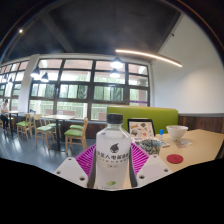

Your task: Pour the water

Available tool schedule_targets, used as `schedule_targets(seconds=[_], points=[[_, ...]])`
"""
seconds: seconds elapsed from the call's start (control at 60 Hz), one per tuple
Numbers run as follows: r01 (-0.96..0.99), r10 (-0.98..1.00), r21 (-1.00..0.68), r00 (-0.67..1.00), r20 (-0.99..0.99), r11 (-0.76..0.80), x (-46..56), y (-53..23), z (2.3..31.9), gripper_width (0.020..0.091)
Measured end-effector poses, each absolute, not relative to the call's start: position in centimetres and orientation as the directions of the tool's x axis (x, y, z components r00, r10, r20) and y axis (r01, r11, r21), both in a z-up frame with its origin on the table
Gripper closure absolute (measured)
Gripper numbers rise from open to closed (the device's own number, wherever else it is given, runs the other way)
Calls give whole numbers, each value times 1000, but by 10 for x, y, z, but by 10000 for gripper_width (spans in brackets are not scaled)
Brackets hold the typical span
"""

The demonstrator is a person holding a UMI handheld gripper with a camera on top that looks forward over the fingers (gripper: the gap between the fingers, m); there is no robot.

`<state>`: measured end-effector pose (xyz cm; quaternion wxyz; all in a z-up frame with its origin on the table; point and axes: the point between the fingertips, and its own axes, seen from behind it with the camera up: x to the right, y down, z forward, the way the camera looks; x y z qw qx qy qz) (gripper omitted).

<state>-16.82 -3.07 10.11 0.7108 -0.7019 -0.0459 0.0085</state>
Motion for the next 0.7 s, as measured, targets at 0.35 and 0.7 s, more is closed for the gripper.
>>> schedule_targets(seconds=[0.35, 0.7], points=[[-101, 185, -992, 976, -113, -74, -183, -17, 103, 684], [-979, 61, -127, 118, -991, -161, -143, 58, 163, 679]])
